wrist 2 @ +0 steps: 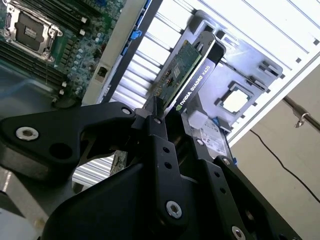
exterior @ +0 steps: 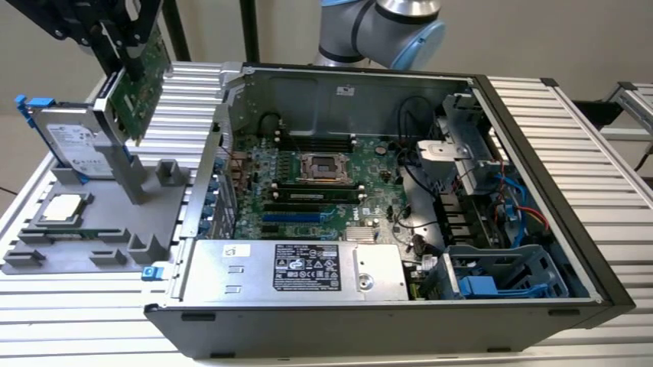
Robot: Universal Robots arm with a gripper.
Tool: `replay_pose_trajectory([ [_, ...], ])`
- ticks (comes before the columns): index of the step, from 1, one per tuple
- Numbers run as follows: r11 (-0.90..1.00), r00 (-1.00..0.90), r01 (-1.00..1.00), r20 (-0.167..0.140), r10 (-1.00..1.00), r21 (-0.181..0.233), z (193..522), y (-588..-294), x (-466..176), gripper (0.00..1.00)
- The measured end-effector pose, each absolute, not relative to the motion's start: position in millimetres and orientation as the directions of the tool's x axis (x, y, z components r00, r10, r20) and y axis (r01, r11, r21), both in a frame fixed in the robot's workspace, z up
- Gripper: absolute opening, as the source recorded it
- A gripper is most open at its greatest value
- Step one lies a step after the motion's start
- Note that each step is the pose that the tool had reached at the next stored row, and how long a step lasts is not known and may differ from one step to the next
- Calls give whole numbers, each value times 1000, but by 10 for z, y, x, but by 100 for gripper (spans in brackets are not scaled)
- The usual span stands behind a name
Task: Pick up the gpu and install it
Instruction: 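Pick up the gpu and move the gpu toward the slot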
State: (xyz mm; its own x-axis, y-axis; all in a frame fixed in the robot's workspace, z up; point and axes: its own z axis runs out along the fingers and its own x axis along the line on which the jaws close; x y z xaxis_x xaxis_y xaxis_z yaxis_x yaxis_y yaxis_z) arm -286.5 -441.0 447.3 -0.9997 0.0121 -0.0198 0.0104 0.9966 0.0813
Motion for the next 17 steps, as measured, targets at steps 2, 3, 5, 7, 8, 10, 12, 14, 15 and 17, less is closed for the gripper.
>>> replay_pose_trajectory([
  [2,997,-1000,10,-20,12,81,4467,-4410,-2862,0],
  [3,997,-1000,10,-20,12,81,4464,-4410,-2860,0],
  [5,997,-1000,10,-20,12,81,4456,-4410,-2858,0],
  [7,997,-1000,10,-20,12,81,4451,-4410,-2853,0],
  [8,997,-1000,10,-20,12,81,4450,-4410,-2849,0],
  [10,997,-1000,10,-20,12,81,4448,-4409,-2841,0],
  [12,997,-1000,10,-20,12,81,4448,-4408,-2824,0],
  [14,997,-1000,10,-20,12,81,4448,-4405,-2803,0],
  [15,997,-1000,10,-20,12,81,4448,-4404,-2794,0],
  [17,997,-1000,10,-20,12,81,4448,-4403,-2785,0],
])
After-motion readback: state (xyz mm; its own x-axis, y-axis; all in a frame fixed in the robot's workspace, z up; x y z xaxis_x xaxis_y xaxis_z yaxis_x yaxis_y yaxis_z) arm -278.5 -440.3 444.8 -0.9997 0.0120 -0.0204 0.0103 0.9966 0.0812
